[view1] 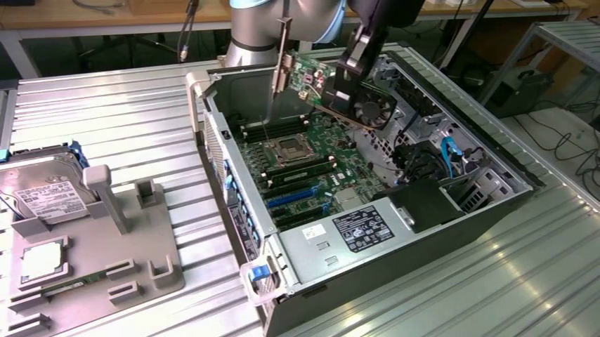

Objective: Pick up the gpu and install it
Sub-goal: 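Insert the gpu into the slot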

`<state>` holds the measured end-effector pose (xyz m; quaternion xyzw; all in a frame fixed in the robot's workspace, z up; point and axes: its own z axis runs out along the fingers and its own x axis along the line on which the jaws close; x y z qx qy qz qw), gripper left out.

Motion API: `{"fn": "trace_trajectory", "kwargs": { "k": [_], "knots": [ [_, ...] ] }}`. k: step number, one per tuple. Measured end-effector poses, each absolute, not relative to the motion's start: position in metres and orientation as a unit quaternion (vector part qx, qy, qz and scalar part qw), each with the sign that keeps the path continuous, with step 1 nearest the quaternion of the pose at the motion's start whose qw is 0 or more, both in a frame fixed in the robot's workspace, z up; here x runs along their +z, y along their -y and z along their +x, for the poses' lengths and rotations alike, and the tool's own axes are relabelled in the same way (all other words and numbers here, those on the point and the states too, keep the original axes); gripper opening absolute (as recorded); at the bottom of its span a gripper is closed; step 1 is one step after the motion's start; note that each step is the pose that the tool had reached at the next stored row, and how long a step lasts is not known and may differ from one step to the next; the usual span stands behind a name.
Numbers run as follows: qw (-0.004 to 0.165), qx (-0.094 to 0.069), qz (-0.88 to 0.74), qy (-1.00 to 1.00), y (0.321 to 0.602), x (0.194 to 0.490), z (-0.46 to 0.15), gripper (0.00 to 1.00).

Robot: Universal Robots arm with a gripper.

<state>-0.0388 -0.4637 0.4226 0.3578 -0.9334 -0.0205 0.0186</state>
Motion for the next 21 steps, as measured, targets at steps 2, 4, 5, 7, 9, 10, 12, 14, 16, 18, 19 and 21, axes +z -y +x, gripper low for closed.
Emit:
{"fn": "trace_trajectory", "kwargs": {
  "k": [2,4,5,7,9,10,12,14,16,18,19,21],
  "knots": [
    [0.019,-0.020,0.371,0.928,0.4638,0.4224,-0.0388,0.28],
    [0.019,-0.020,0.385,0.923,0.4637,0.4225,-0.0388,0.28],
    [0.019,-0.020,0.391,0.920,0.4637,0.4225,-0.0388,0.28],
    [0.020,-0.019,0.404,0.914,0.4638,0.4224,-0.0388,0.28],
    [0.020,-0.019,0.413,0.910,0.4637,0.4224,-0.0388,0.28],
    [0.020,-0.019,0.418,0.908,0.4637,0.4224,-0.0388,0.28],
    [0.020,-0.019,0.425,0.905,0.4637,0.4223,-0.0388,0.28],
    [0.016,-0.017,0.433,0.901,0.4637,0.4220,-0.0388,0.28],
    [0.012,-0.015,0.437,0.899,0.4637,0.4216,-0.0388,0.28],
    [0.011,-0.014,0.440,0.898,0.4637,0.4213,-0.0387,0.28],
    [0.011,-0.015,0.440,0.898,0.4637,0.4212,-0.0387,0.28],
    [0.010,-0.016,0.442,0.897,0.4637,0.4211,-0.0388,0.28]
  ]
}}
